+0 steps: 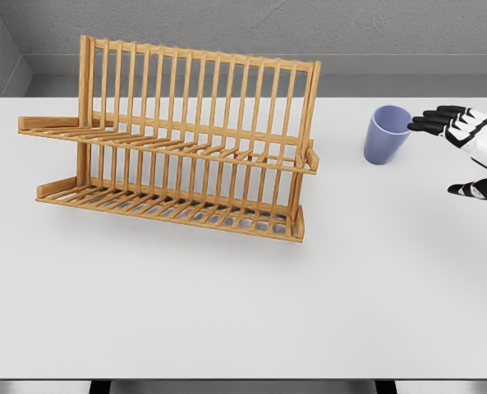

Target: Right arm put cup on second shelf

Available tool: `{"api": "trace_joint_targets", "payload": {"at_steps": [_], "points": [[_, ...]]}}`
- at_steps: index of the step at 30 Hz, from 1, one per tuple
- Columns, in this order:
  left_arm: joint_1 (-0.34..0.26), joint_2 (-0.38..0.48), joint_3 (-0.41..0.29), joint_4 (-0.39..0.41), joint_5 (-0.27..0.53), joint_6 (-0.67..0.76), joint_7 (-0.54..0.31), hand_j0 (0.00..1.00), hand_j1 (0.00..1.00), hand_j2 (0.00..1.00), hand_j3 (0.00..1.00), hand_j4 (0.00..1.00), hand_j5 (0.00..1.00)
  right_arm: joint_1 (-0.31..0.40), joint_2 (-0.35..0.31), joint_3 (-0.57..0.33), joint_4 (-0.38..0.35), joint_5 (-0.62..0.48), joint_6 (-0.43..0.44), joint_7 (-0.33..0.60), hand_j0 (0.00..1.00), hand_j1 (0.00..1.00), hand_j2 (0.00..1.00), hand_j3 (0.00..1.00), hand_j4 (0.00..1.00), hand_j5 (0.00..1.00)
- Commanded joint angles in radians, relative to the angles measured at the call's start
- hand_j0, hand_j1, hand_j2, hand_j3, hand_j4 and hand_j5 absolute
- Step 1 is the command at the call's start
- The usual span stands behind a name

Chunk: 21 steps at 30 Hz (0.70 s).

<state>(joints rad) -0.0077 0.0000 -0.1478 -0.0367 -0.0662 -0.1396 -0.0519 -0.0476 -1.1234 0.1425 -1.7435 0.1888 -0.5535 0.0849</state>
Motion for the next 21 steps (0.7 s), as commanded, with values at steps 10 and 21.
{"api": "trace_joint_targets", "payload": {"at_steps": [10,21], "points": [[0.0,0.0,0.001,0.0,0.0,0.0,0.0,1.0,1.0,1.0,1.0,1.0,1.0,-0.242,0.013,0.048,0.068,-0.011,0.168,0.377,1.0,1.0,1.0,1.0,1.0,1.0],[0.0,0.0,-0.001,0.0,0.0,0.0,0.0,1.0,1.0,1.0,1.0,1.0,1.0,-0.726,0.189,0.494,0.301,-0.006,0.181,0.526,1.0,1.0,1.0,1.0,1.0,1.0]]}}
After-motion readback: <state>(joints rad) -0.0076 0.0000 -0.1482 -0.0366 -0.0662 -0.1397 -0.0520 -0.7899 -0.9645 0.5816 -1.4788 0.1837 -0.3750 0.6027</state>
